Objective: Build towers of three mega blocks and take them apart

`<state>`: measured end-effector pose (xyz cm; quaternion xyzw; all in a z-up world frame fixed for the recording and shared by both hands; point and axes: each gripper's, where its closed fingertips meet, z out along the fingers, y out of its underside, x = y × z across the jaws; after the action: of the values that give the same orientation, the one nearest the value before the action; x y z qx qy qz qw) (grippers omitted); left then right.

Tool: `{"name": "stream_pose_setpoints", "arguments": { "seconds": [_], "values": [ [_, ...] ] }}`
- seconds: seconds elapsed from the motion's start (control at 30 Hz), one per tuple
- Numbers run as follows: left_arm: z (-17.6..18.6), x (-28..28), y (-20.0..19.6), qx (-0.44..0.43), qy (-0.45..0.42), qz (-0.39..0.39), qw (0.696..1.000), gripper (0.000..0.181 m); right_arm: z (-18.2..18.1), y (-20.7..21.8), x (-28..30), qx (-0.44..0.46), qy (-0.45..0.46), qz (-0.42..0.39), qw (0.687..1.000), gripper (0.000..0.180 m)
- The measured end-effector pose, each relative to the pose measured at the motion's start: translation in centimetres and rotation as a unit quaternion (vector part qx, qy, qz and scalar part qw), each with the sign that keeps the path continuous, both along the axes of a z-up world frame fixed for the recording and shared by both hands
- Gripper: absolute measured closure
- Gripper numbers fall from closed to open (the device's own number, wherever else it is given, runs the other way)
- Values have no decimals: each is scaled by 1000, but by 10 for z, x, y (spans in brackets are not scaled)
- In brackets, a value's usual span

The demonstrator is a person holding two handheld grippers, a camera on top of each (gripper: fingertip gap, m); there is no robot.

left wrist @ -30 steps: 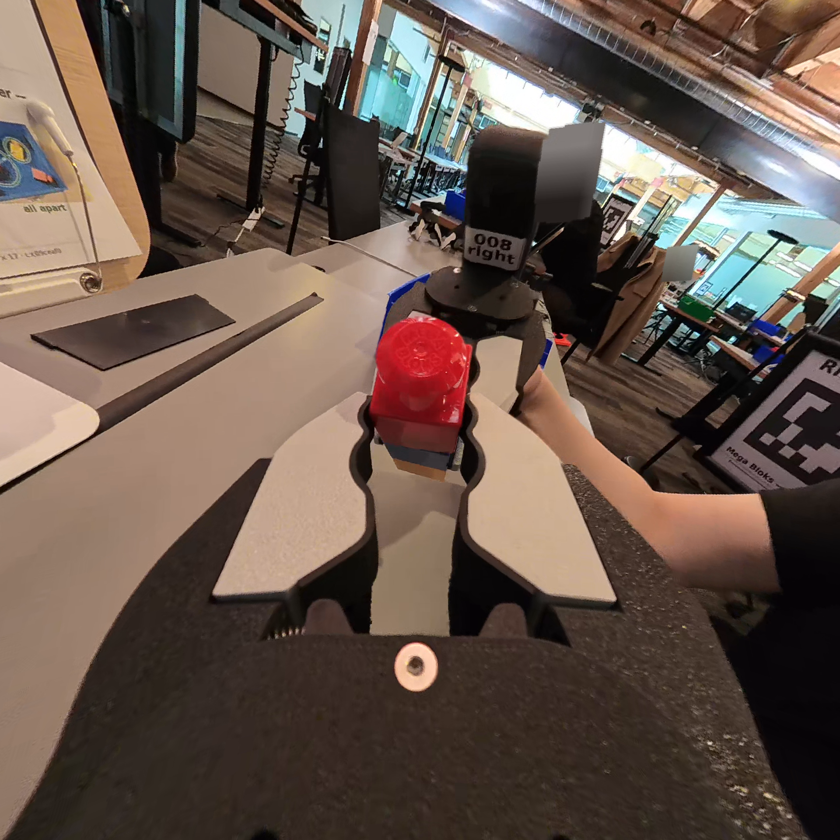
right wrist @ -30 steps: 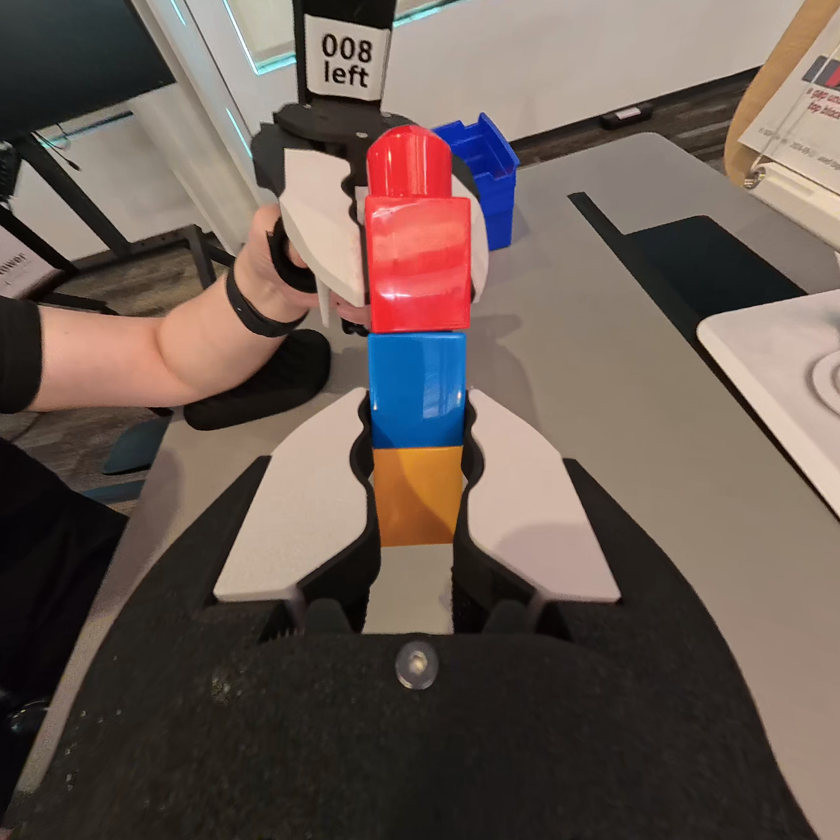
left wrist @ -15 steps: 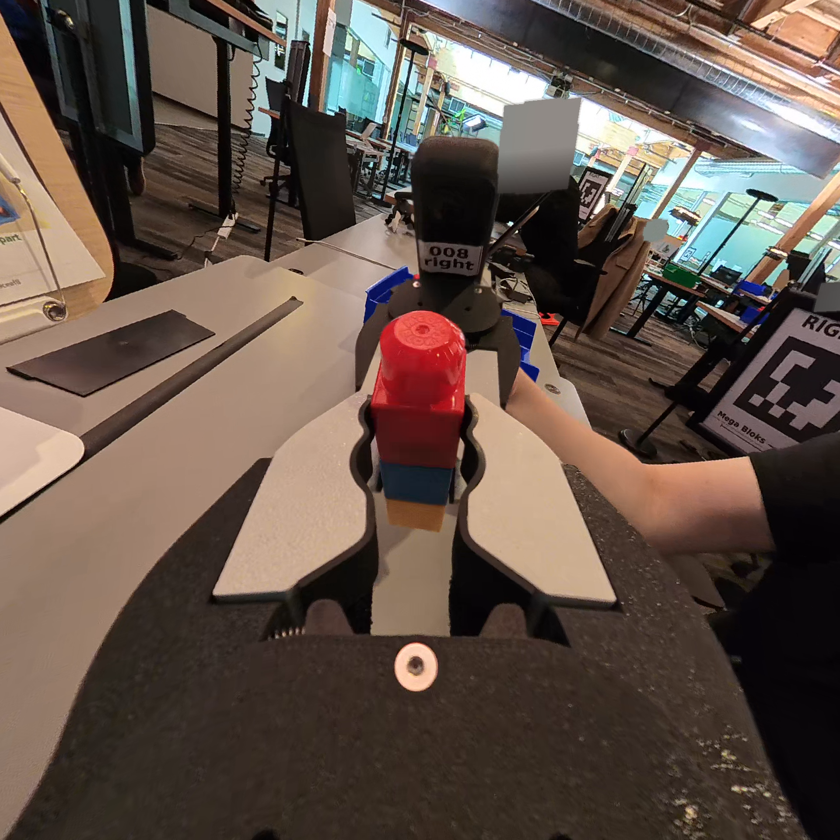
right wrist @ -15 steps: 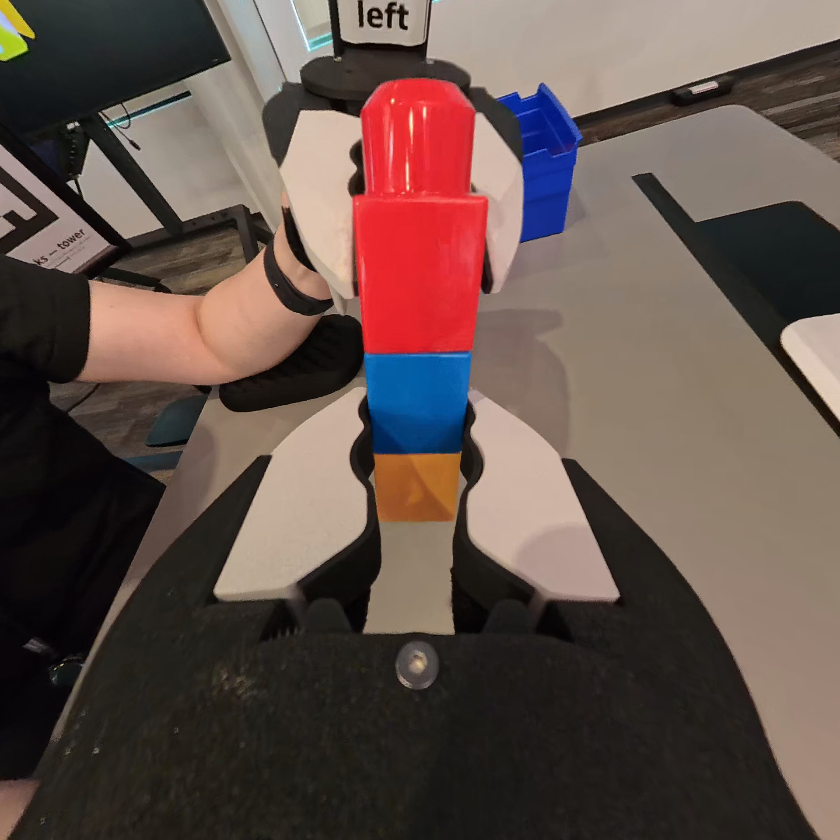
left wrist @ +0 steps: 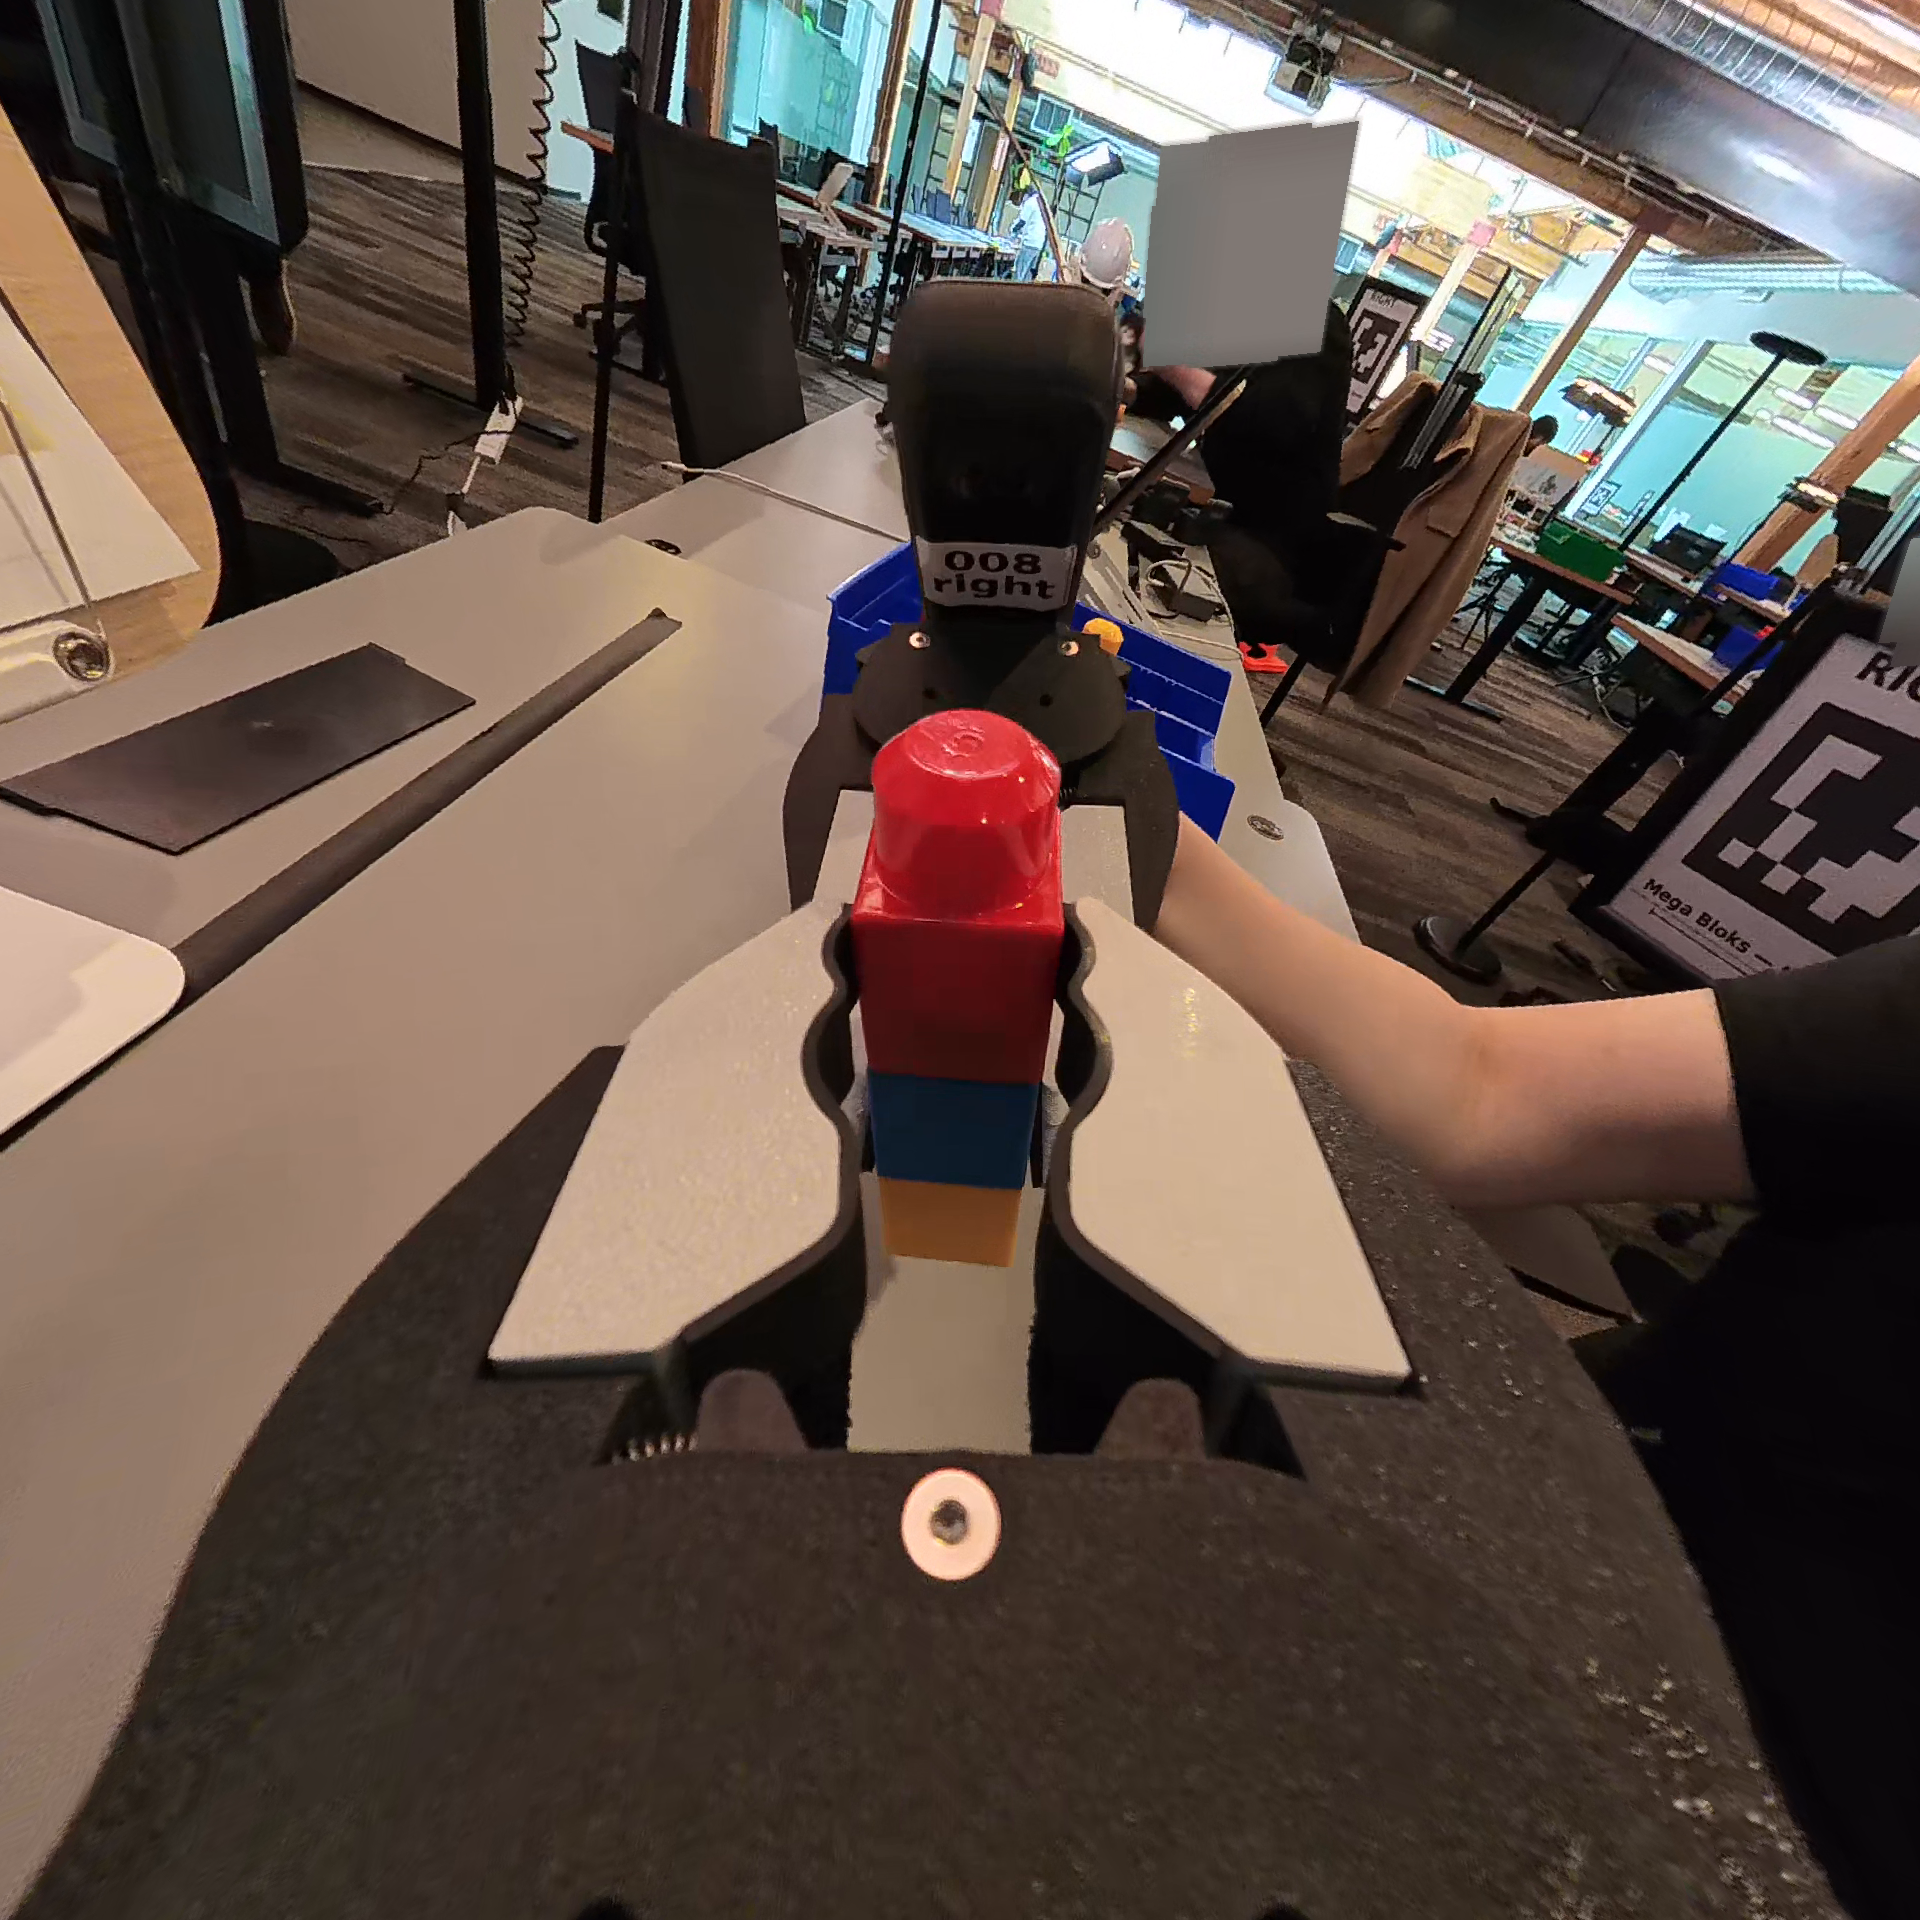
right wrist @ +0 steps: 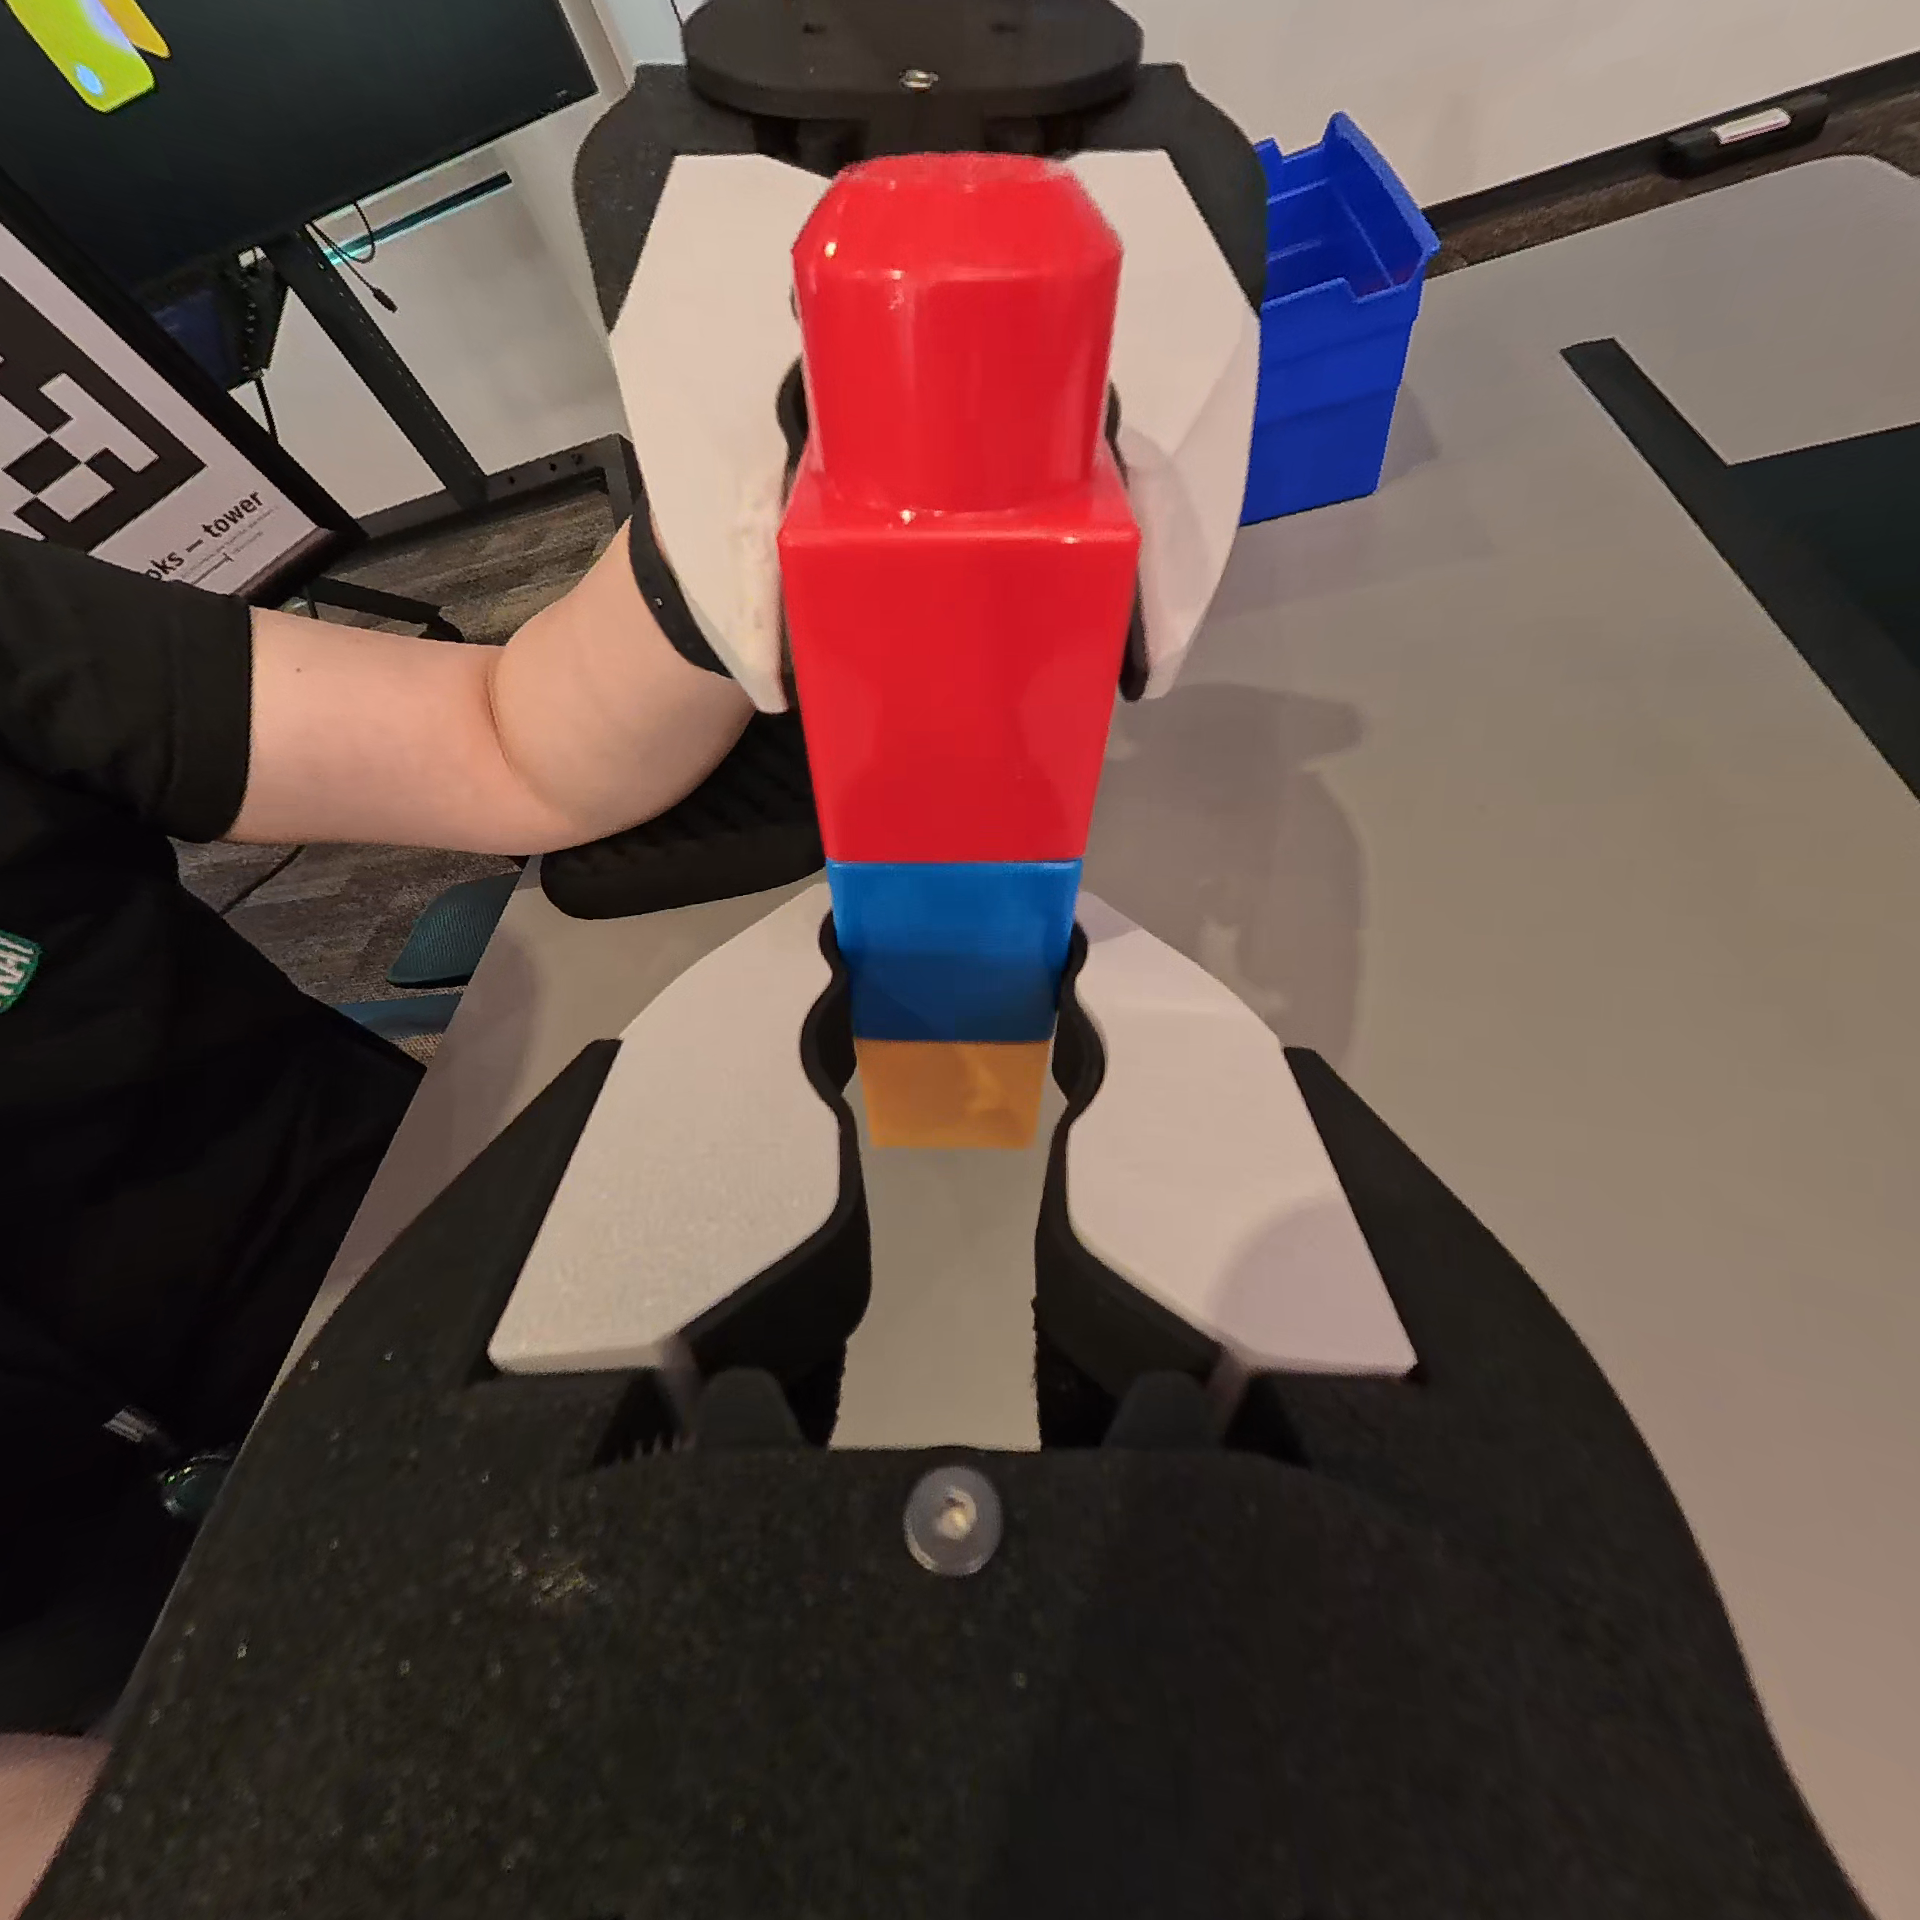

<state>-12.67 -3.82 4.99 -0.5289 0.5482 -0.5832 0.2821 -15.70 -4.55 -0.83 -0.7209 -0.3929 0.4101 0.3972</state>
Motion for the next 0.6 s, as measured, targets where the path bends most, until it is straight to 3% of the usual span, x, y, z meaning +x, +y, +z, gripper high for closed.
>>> {"name": "stream_pose_setpoints", "arguments": {
  "seconds": [0.33,0.47,0.6],
  "values": [
    [5,0,3,-57,-5,-2,998,145,8,-1,0,-18,20,-11,1000,143],
    [-4,3,2,-39,22,1,999,145,14,2,11,2,-12,-53,999,128],
    [-9,5,-2,-31,34,-5,999,145,13,1,14,2,-33,-60,998,139]
  ]
}}
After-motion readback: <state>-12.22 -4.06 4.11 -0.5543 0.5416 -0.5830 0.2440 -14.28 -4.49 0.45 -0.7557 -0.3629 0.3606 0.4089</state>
